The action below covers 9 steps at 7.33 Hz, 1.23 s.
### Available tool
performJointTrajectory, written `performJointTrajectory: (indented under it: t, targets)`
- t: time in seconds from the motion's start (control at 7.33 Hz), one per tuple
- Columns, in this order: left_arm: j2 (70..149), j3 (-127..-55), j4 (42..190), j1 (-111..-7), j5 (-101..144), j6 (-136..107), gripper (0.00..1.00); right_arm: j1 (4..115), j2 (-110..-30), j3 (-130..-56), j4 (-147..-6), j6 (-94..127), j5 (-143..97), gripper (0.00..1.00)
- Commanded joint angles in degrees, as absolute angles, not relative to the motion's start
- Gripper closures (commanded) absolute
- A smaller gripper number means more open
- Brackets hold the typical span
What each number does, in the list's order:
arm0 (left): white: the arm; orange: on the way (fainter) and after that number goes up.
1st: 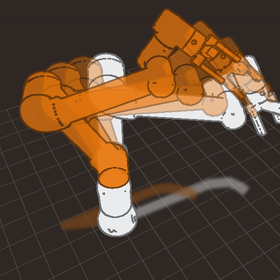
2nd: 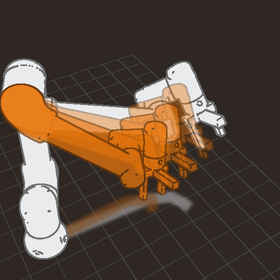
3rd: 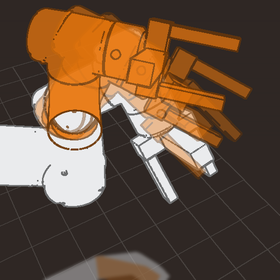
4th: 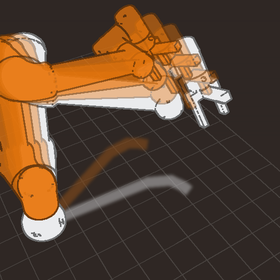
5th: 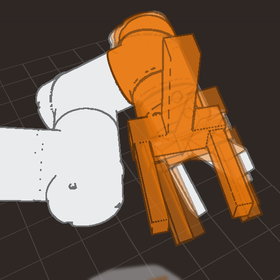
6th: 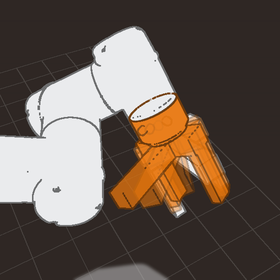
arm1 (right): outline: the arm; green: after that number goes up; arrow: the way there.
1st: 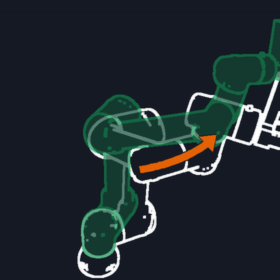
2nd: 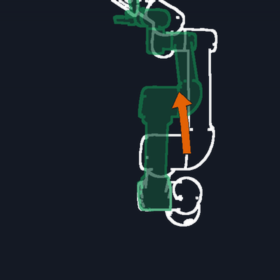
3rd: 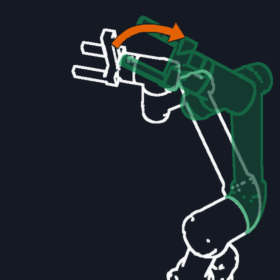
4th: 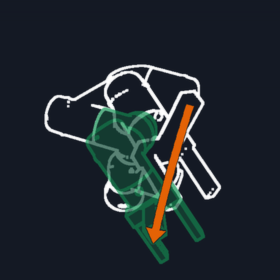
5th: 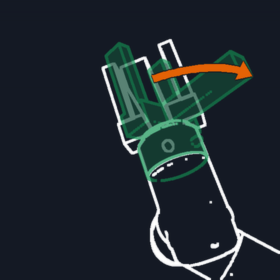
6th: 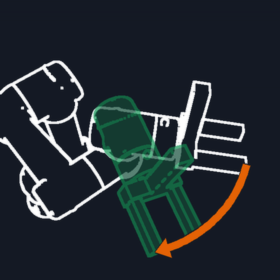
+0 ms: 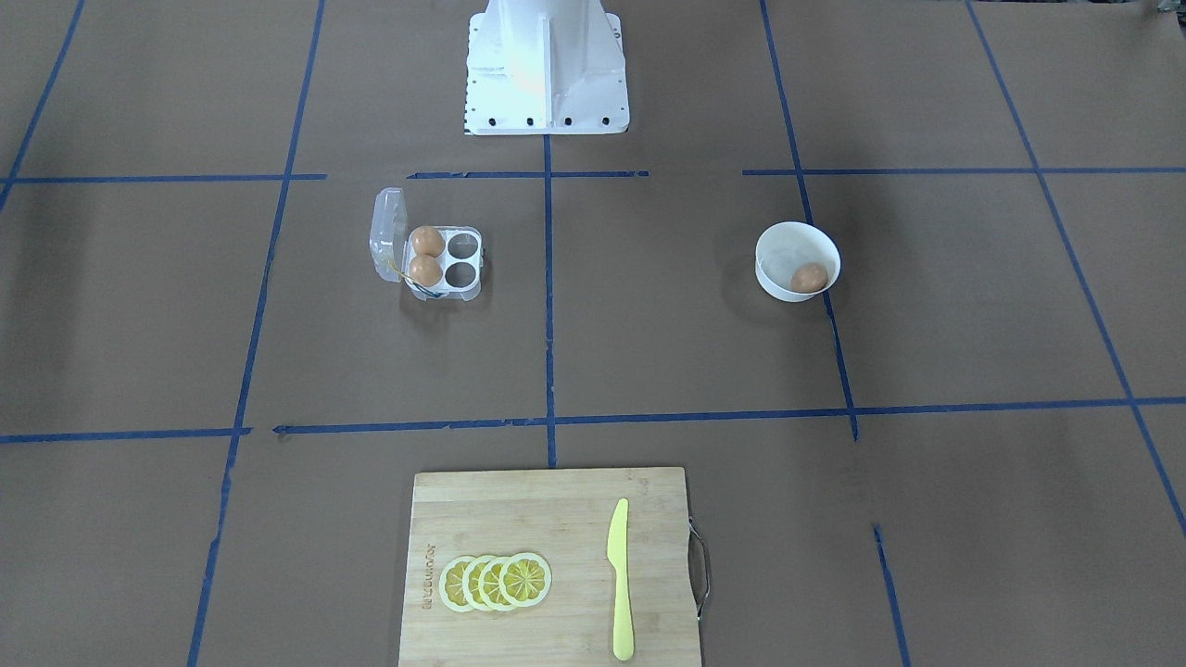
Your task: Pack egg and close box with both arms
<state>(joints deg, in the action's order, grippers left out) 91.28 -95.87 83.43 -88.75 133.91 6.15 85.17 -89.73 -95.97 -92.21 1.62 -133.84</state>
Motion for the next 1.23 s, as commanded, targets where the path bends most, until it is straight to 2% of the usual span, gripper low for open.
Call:
performJointTrajectory:
  t: [0.0,0.55,1.09]
  targets:
    - [90.89,-96.67,84.63,-88.77,133.95,9.46,0.0,85.17,-89.65,-96.67,-92.2,1.67,-134.12,0.0]
    - [91.4,-95.54,85.08,-88.68,133.77,11.77,0.0,85.08,-89.47,-97.03,-92.2,1.84,-134.3,0.0]
    - [90.09,-95.8,92.7,-88.6,137.18,12.04,0.0,85.08,-89.47,-96.94,-92.2,1.76,-134.3,0.0]
